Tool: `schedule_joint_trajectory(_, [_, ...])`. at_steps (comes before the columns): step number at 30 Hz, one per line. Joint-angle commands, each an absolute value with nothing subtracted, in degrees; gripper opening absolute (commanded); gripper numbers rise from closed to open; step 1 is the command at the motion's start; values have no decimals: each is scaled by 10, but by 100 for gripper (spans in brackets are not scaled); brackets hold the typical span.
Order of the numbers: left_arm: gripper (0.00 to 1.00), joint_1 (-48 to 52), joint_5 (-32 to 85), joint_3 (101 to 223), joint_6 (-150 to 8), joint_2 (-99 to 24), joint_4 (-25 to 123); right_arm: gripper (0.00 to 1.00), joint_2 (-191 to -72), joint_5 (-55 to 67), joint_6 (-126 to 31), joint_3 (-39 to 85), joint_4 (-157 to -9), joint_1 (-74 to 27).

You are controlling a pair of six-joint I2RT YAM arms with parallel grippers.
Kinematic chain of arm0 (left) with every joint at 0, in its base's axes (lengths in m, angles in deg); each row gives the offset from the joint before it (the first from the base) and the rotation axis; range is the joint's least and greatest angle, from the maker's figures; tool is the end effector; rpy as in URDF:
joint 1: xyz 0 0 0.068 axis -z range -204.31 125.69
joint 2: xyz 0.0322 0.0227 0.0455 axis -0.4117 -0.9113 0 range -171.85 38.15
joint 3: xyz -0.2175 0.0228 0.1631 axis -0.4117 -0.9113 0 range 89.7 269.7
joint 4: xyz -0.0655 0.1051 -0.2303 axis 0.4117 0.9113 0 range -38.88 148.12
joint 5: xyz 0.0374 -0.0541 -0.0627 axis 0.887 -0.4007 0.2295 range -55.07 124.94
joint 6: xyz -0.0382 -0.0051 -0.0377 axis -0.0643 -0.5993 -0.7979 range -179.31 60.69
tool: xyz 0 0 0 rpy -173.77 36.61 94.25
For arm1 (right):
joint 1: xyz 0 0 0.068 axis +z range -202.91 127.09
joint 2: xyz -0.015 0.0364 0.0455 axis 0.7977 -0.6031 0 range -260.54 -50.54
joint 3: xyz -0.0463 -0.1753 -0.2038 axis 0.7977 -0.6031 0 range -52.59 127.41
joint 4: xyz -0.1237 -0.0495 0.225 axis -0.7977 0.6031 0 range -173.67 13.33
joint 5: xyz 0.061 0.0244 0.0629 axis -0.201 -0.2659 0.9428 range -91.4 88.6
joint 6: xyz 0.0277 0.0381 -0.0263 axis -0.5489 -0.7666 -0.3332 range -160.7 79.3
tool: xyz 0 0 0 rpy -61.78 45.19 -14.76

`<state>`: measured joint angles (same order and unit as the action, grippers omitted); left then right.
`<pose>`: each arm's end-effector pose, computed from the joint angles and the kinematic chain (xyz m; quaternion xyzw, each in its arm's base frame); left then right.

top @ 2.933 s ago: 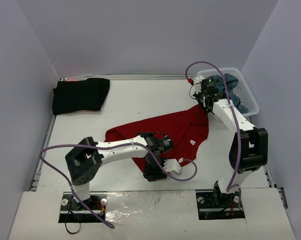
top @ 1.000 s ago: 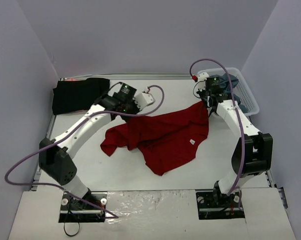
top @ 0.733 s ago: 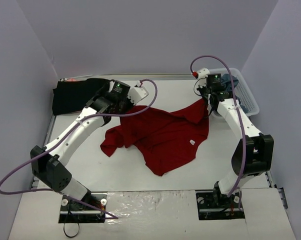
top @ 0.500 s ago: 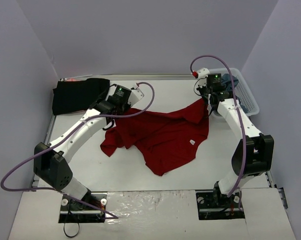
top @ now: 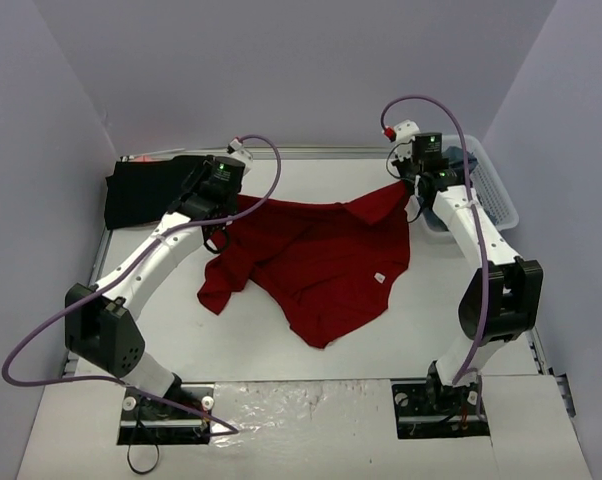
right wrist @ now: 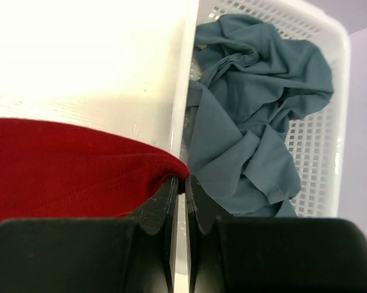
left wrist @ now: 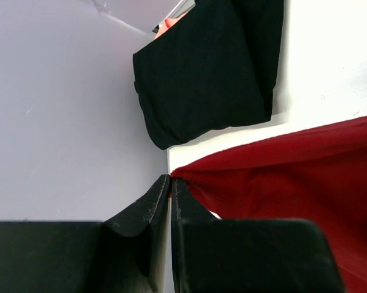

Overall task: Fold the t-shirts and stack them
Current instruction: Flatten out the tshirt

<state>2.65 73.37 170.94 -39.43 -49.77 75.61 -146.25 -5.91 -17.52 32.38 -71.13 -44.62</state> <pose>0.3202 -0.1379 0.3557 0.1786 0.8191 0.2575 0.4805 0.3951 0.0547 0.3462 -0.2055 0.8091 -0.1038 0.5407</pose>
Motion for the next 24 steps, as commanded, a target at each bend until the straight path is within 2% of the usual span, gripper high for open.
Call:
schedule_joint_trajectory(1, [2, 22, 784, 1711, -380, -493, 723, 0, -1484, -67, -183, 352, -710, -446])
schedule_joint_trajectory(11, [2, 19, 733, 1727, -387, -502, 754, 0, -1529, -35, -183, 417, -709, -438])
schedule_joint_trajectory(24, [2, 20, 697, 1673, -392, -511, 747, 0, -1735, -2, -186, 577, -705, -390])
